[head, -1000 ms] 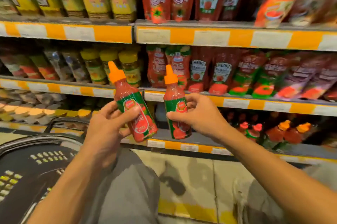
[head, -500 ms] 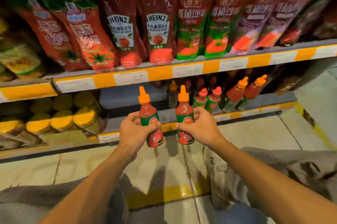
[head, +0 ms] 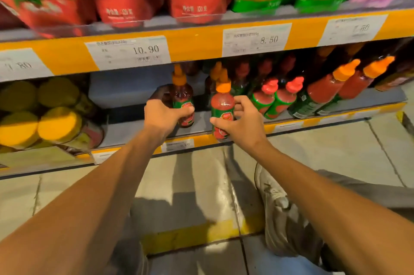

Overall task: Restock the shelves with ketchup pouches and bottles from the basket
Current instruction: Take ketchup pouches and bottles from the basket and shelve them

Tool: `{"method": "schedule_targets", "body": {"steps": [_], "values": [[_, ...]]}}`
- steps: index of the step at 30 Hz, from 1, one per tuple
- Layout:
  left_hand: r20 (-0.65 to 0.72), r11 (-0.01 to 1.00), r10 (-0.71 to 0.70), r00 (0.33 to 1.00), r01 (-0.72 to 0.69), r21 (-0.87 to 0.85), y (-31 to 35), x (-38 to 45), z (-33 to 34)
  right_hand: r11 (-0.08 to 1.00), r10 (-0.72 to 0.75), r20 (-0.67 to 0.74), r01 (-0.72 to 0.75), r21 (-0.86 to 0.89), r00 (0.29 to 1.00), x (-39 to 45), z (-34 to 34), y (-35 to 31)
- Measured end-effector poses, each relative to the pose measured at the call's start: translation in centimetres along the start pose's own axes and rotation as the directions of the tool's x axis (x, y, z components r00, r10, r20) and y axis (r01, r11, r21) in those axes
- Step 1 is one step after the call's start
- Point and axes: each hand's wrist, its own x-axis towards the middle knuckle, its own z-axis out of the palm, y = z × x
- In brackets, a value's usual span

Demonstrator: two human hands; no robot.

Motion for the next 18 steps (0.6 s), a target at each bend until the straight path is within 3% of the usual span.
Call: {"method": "schedule_targets", "body": {"steps": [9,14,18], "values": [[-0.118,0.995,0.091,0.989,-0.086,0.049,-0.7,2.1,3.1,0.999,-0.012,-0.033,0.014,0.048,0.999,2.1,1.8,2.4],[-0.113,0.988,0.154,0.982,-0.153,0.017,-1.0,2.2,3.5,0.995,-0.017,-0.047,0.022,0.097,0.999,2.3,2.6,3.4],[-0.147,0.993,0.109,0.983,-0.116,-0.034,-1.1,2.2,3.6,0.995,-0.026,-0.032,0.029,0.092,0.999,2.1,2.7,3.7]]}}
